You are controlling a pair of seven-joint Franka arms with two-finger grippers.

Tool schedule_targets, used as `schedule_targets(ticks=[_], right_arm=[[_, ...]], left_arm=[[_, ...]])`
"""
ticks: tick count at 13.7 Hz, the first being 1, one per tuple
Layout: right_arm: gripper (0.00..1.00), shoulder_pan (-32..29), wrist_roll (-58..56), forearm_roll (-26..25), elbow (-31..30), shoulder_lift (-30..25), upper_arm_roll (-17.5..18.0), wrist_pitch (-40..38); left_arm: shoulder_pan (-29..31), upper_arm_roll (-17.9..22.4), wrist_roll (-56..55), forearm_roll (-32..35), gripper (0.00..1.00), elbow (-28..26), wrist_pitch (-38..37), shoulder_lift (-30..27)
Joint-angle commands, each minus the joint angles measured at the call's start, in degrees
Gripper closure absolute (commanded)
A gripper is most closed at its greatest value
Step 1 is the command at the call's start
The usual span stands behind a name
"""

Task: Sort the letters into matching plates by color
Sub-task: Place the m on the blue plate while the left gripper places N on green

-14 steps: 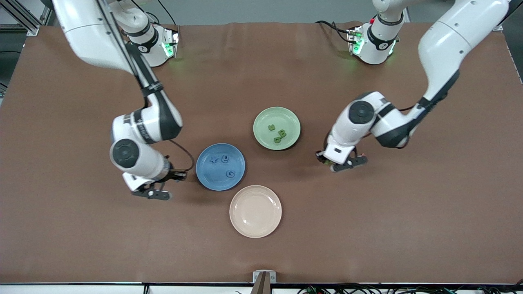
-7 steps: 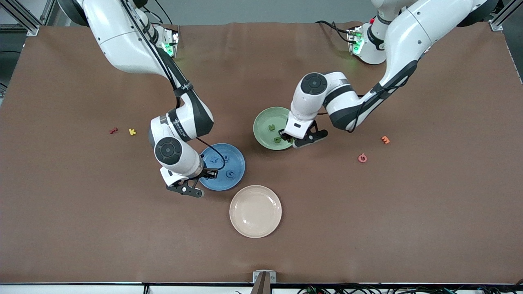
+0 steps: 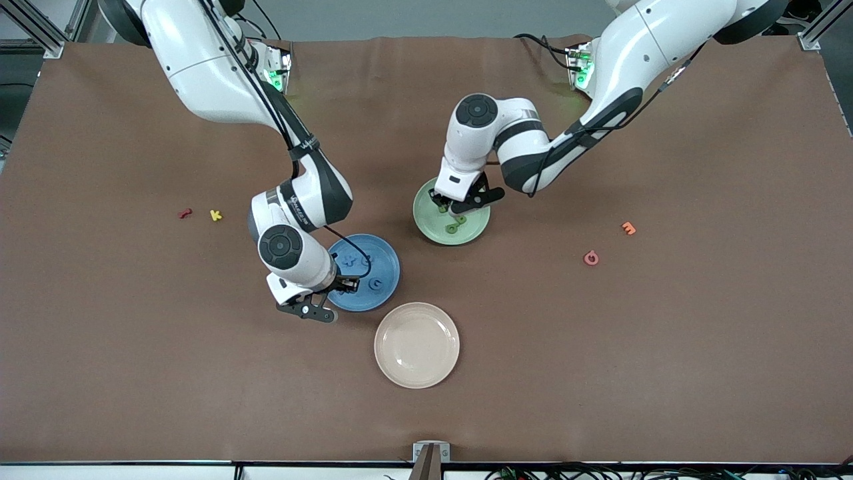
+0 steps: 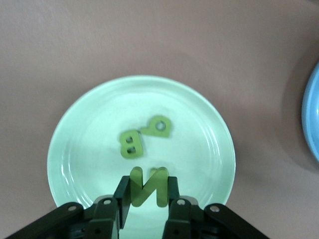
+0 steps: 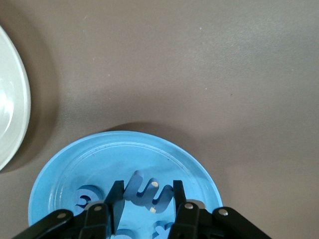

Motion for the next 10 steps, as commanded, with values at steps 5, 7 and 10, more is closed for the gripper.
schedule_targets(ticks=[5, 7, 10], right_arm=[[0.00, 0.38, 0.29, 1.11, 1.71, 0.63, -0.37, -0.25], [0.00, 0.38, -0.23, 1.02, 1.62, 0.02, -0.37, -0.77], [0.00, -0.24, -1.72, 1.02, 1.36, -4.10, -0.37, -7.86]], left_arm=[[-0.83, 0.28, -2.65, 0.09, 0.37, 0.36, -0.52, 0.92], [-0.83, 0.28, -3.71, 0.36, 0.00, 0.36, -0.61, 0.83], [-0.75, 0.28, -3.28, 0.44, 0.00, 2.55, -2.18, 0.30]])
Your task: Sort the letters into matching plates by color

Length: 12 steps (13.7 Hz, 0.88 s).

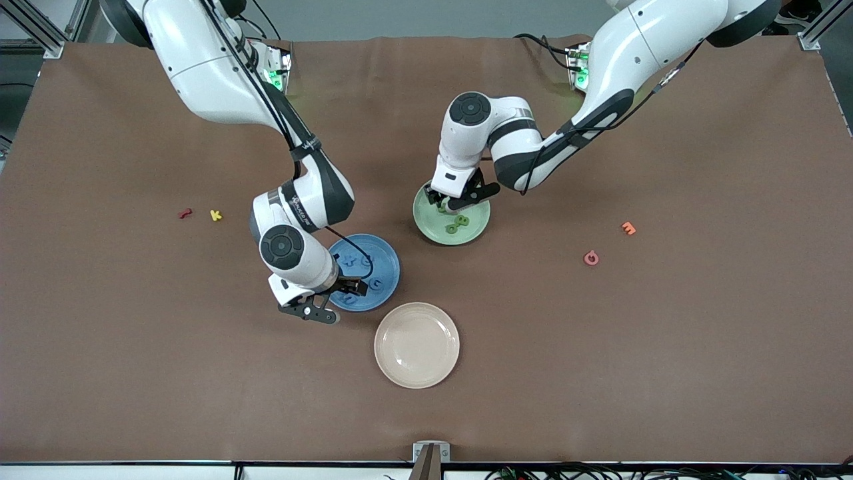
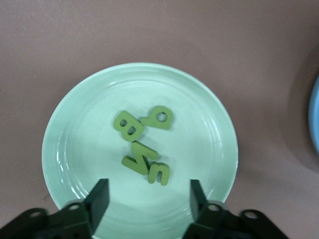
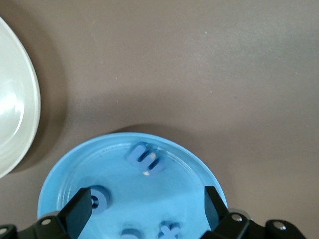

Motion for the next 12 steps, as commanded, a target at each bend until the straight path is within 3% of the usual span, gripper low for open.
schedule_targets(ticks=[1, 6, 12], right_arm=[[0.00, -0.59, -2.61, 0.68, -0.45, -5.60, -0.29, -7.85], [0.00, -4.01, -6.38, 0.68, -1.94, -17.81, -0.29, -23.84], [0.00, -11.65, -16.40, 0.68, -6.78, -32.49, -0.47, -33.88]], left_arm=[[-0.05, -0.06, -0.42, 0.44, 0.00, 3.33, -3.22, -0.48], [3.10, 0.03, 6.59, 0.01, 0.00, 11.33, -10.16, -0.48], [11.01, -0.32, 21.62, -0.17, 0.00, 15.91, -17.73, -1.89]])
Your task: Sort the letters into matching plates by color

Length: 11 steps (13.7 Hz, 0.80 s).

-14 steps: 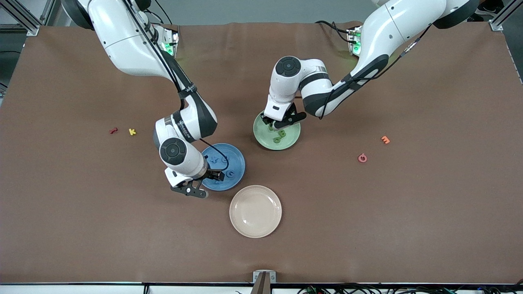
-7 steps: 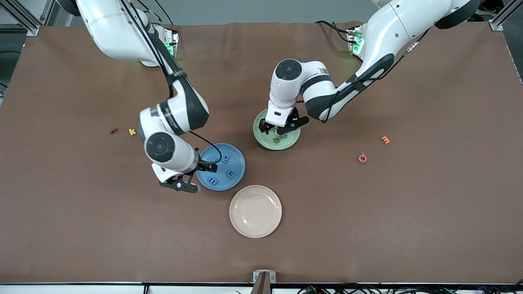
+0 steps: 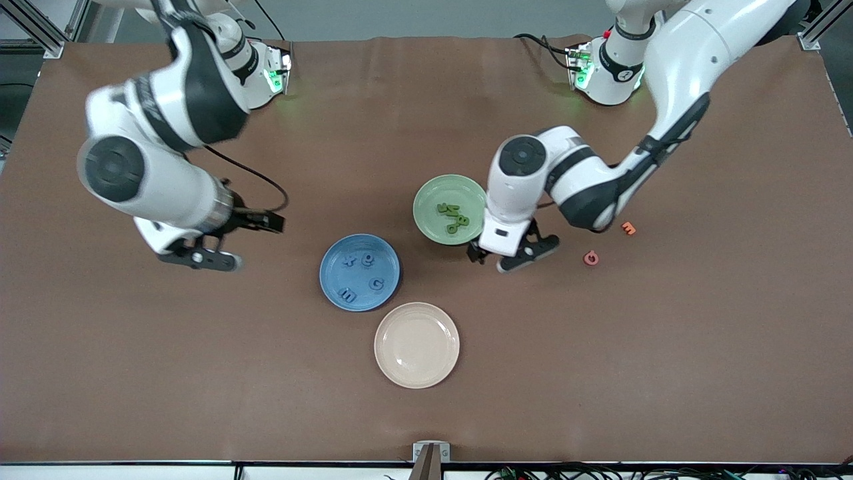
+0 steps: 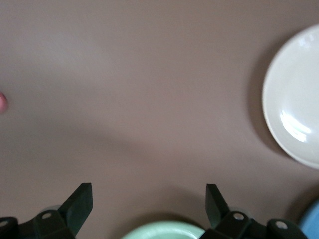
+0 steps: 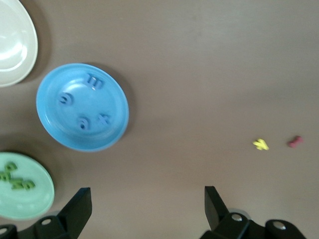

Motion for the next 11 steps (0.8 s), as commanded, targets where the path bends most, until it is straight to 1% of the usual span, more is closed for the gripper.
schedule_targets(ticks=[1, 3, 5, 7, 9, 11], right_arm=[[0.00, -4.81, -5.42, 0.68, -5.37, -8.47, 0.48, -2.47], [0.00, -9.55, -10.25, 0.24, -5.37, -11.73, 0.39, -5.37], [0.00, -12.90, -13.42, -0.81, -5.20, -14.02, 0.21, -6.70], [0.00, -15.63, -16.94, -1.78, -4.85, -14.73, 0.21, -6.70], [0.00, -17.13, -17.83, -2.31, -4.06, -14.82, 0.13, -6.70], [0.00, -17.57, -19.67, -4.33, -2.30, -14.64, 0.21, -6.62]], left_arm=[[1.26, -0.28, 5.96, -0.17, 0.00, 2.68, -3.99, -1.51], [3.01, -0.19, 10.10, -0.17, 0.00, 4.53, -5.32, -1.51], [4.59, -0.19, 14.40, -0.69, 0.00, 6.47, -6.37, -1.51], [5.56, -0.19, 19.93, -1.66, 0.00, 9.36, -9.87, -1.60], [6.09, -0.10, 26.18, -1.66, 0.00, 12.70, -13.83, -1.77], [6.09, 0.07, 26.73, -1.66, 0.00, 15.34, -15.86, -1.69]])
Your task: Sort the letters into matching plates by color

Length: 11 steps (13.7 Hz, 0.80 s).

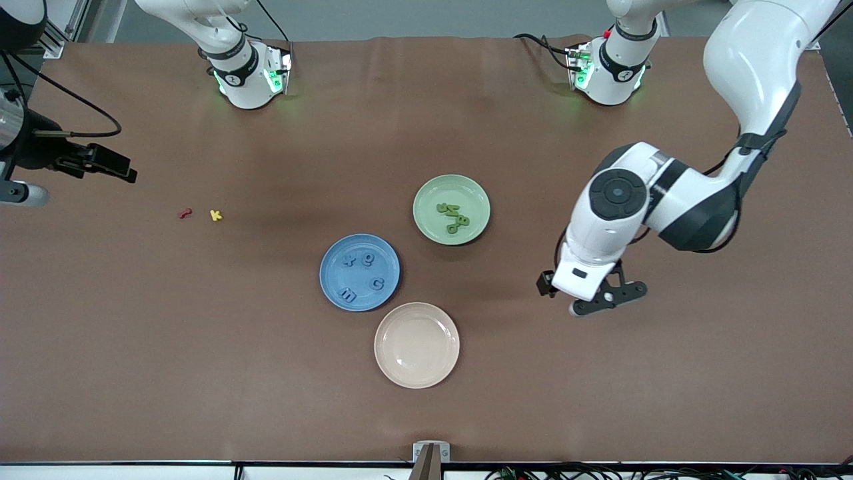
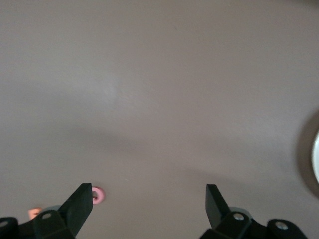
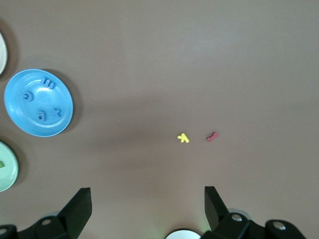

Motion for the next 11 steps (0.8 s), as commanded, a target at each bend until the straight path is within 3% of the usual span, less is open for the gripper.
schedule_targets(ticks=[1, 7, 9, 11], right_arm=[[0.00, -0.95, -2.57, -1.71, 1.92, -0.47, 0.84, 0.05], [0.00, -3.40, -2.31, -0.83, 10.19, 0.15, 0.84, 0.05], [0.00, -3.32, -2.58, -1.44, 10.37, 0.23, 1.02, -0.04], [0.00, -3.15, -2.58, -1.62, 10.37, 0.23, 1.11, -0.04]], left_arm=[[0.23, 0.13, 2.66, -0.65, 0.00, 2.76, -2.86, -1.09], [3.49, 0.91, 11.88, -2.66, 0.00, 4.17, -2.77, -1.88], [0.34, 8.26, 14.61, -8.43, 0.00, 4.09, -2.77, -5.47], [-1.60, 15.21, 24.33, -18.53, 0.00, 3.56, -2.77, -10.65]])
